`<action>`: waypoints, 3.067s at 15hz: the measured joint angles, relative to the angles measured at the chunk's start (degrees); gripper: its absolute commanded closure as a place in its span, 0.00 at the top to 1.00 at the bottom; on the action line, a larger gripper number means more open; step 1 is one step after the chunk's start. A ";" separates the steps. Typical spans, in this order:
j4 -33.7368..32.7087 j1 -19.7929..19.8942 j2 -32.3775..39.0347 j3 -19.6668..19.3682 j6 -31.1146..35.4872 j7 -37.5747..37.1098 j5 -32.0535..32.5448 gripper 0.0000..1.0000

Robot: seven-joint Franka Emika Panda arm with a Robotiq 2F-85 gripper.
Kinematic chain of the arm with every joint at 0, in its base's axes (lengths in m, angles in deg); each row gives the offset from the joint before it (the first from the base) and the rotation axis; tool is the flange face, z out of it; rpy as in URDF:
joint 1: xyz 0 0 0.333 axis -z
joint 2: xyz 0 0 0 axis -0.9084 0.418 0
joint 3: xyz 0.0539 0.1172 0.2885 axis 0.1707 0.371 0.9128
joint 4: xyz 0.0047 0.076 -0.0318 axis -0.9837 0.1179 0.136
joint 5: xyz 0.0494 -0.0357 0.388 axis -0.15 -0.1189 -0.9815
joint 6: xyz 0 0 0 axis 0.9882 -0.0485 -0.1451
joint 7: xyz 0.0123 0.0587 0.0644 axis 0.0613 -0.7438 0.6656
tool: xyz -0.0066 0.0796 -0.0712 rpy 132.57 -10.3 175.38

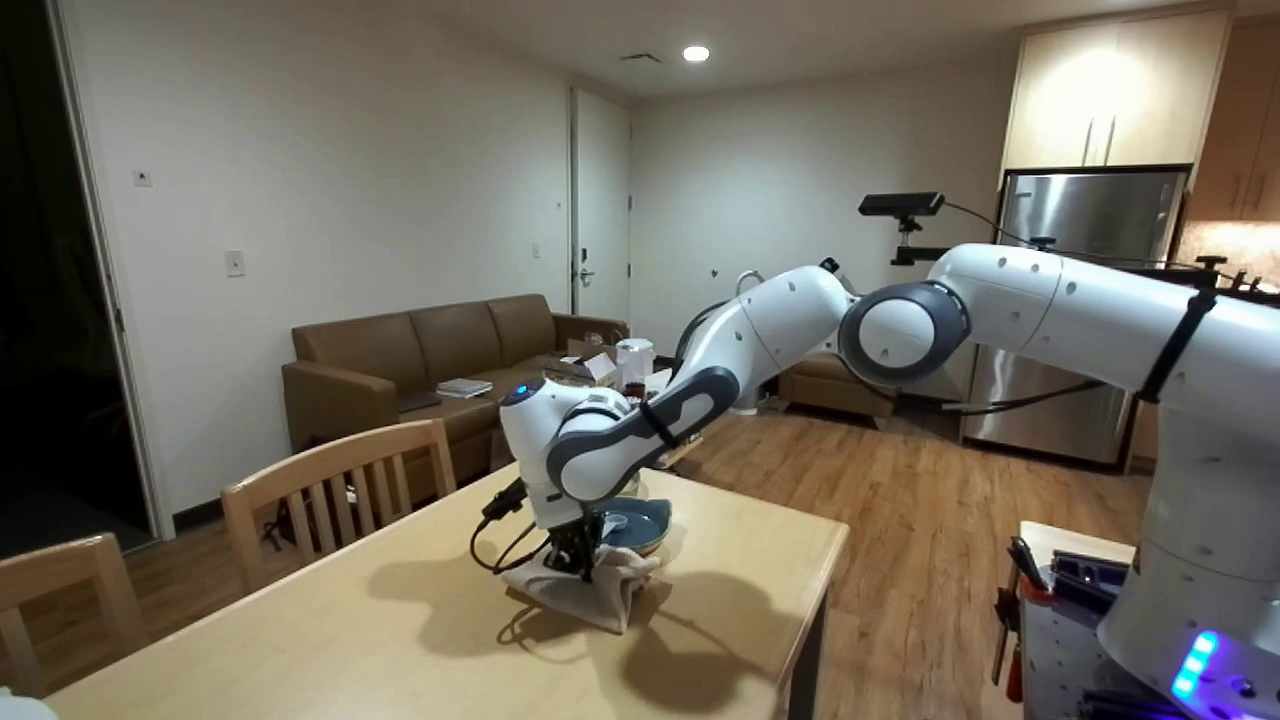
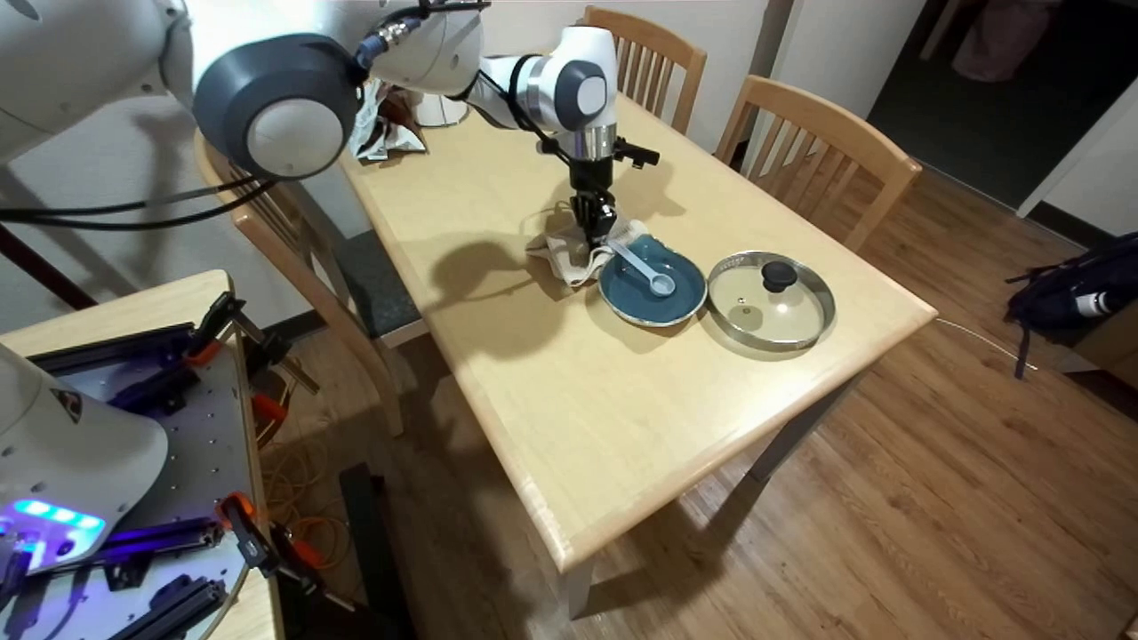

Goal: Use the towel to wipe the table

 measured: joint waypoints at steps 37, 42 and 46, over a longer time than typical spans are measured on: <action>15.72 1.11 -5.45 10.96 -18.34 -6.89 2.70 0.02; 15.45 2.55 -5.77 11.35 -16.89 -9.18 1.53 0.07; 15.44 2.99 -6.17 11.50 -16.72 -9.43 1.02 0.07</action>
